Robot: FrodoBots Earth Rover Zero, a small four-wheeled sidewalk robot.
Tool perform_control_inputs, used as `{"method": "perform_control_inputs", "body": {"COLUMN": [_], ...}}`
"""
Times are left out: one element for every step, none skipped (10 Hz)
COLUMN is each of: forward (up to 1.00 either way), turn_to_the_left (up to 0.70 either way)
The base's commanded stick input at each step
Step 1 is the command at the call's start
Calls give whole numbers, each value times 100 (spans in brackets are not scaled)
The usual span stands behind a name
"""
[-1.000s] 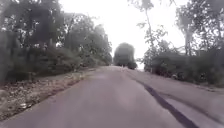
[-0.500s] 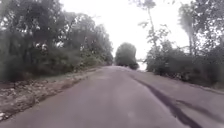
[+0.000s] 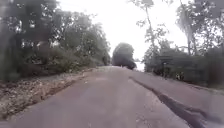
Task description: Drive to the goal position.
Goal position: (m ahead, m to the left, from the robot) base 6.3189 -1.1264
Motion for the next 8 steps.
{"method": "perform_control_inputs", "body": {"forward": [85, 85, 85, 85, 85, 85, 85, 85], "turn_to_the_left": [0, 0, 0, 0, 0, 0, 0, 0]}}
